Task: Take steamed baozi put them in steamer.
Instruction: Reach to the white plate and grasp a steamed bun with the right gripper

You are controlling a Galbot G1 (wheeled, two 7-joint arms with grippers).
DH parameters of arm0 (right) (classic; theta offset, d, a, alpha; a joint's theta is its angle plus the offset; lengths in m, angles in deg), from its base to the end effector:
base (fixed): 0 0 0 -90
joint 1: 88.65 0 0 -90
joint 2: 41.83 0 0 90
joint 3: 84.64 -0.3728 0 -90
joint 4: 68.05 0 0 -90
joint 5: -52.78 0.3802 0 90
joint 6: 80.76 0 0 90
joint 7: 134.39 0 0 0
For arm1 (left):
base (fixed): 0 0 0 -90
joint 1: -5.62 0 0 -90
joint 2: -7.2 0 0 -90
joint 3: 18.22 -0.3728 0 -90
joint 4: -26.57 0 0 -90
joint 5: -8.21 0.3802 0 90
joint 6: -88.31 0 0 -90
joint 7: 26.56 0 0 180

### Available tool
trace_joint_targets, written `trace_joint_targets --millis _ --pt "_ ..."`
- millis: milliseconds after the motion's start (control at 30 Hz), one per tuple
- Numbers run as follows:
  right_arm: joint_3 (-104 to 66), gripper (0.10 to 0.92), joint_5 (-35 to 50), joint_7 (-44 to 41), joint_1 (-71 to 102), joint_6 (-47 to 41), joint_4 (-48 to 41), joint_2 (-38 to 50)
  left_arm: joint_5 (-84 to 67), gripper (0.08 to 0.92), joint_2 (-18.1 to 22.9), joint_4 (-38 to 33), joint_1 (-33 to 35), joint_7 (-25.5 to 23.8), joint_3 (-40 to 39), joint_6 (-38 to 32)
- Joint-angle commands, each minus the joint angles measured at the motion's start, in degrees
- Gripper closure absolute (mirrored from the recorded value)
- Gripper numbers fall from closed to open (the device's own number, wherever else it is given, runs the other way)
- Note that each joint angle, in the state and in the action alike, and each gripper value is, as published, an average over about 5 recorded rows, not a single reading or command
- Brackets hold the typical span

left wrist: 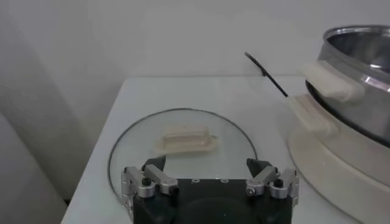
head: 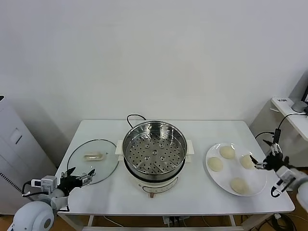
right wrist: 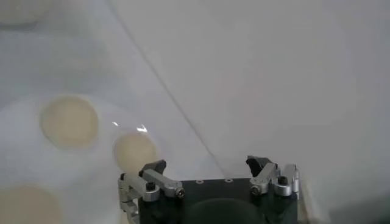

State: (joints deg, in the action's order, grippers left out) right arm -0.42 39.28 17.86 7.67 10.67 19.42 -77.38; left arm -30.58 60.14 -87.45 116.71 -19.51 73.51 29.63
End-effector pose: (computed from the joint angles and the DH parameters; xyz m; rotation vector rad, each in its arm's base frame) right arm 0.3541 -0.3392 -0.2358 0.5163 -2.2932 1.5160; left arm 0.2635 0.1398 -0.2813 -0.1557 -2.5773 -0.0424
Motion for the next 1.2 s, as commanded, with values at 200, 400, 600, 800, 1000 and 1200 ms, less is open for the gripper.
trace_joint_targets --millis 200,400,600,800,1000,1200 --pt "37.4 0.203 0.7 -26.1 -40.7 4.7 -21.2 8.5 1.3 0.177 0.0 0.0 -0.4 -1.2 0.3 1.4" --pt "53.2 0.203 4.6 -31.7 -55.5 5.9 -29.4 6.2 1.7 0.177 0.2 0.0 -0.4 -1.6 0.2 1.8" --pt "63.5 0.203 4.9 -35.7 -65.2 7.7 -36.7 0.4 2.6 0.177 0.3 0.1 -0.7 -1.8 -0.2 2.1" --pt "68.6 0.203 3.7 -37.8 -69.1 8.8 -41.9 -5.5 2.8 0.177 0.3 0.2 -1.0 -1.9 -0.5 2.6" --pt "68.3 0.203 0.1 -38.0 -69.4 11.3 -46.8 -11.0 2.8 0.177 -0.2 0.5 -1.2 -2.0 -0.6 2.7" --pt "68.0 0.203 -3.9 -38.1 -68.7 12.6 -49.7 -13.9 2.8 0.177 -0.3 0.5 -1.5 -2.2 -0.8 2.9"
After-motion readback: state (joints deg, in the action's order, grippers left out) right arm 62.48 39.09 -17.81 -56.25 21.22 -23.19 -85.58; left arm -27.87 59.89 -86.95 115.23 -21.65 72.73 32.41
